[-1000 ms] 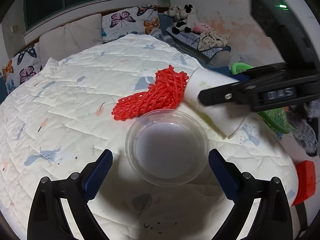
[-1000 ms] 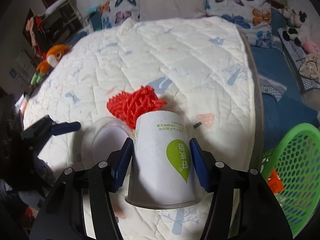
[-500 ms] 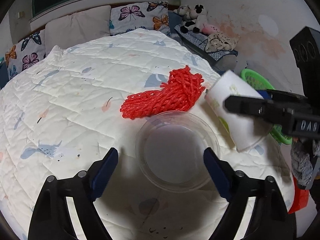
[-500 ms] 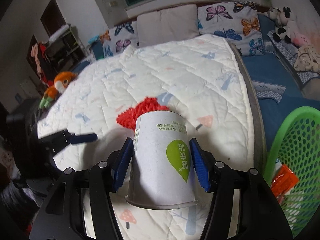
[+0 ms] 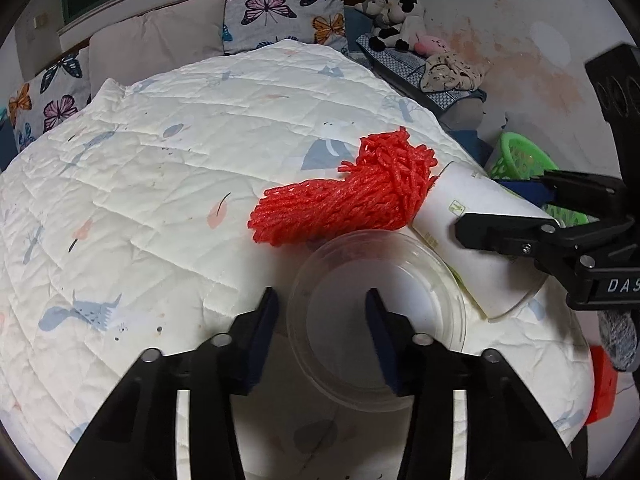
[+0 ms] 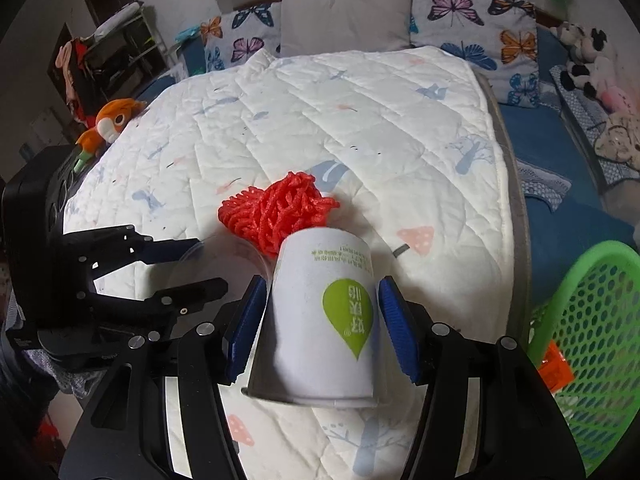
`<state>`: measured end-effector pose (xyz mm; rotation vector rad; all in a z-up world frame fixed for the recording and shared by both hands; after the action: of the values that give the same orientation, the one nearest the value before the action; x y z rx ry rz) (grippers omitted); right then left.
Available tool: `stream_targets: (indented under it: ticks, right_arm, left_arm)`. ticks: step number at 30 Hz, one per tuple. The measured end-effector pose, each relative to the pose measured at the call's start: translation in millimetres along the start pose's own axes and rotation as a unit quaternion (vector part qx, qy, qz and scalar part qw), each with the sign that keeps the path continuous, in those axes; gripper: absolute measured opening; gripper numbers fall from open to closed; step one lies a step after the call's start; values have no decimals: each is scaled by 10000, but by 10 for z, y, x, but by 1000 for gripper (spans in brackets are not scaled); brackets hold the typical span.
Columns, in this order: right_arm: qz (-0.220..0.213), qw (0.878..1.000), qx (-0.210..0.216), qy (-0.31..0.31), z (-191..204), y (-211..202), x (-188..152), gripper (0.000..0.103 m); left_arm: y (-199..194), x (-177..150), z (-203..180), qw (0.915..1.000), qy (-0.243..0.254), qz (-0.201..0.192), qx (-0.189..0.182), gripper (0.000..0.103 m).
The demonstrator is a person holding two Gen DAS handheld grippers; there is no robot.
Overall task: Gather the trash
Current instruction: 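Grasp the white paper cup with the right tool while the left tool grasps the clear bowl, then drop the paper cup into the green basket from the right tool while the left tool carries the bowl over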
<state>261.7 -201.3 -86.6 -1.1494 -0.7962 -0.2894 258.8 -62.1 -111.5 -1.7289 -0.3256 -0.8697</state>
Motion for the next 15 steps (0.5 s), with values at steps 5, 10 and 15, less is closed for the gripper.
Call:
stream_targets:
  ticks: [5, 10, 15]
  right_arm:
    - [319, 9994, -76, -106, 7, 102, 66, 59]
    - [579, 9983, 17, 77, -20, 197, 126, 59]
    - [466, 9989, -91, 48, 3, 84, 135, 55]
  left_arm:
    - [14, 20, 23, 10000, -17, 16, -44, 34]
    - [21, 32, 40, 10000, -9, 16, 0, 23]
    - [-41, 17, 89, 9999, -108, -31, 8, 7]
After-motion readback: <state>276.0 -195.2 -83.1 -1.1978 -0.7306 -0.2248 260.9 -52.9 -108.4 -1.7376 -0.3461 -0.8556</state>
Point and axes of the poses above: each gripper's, at about its wrist camera, not at the fingertips, and y roughly the way its jaws point, z to its left, x to its top, the point moved 3 cm from there along y, roughly the way its jaws point, and after that the axes turned 11 degrees about -z, right-handed, at the moved point
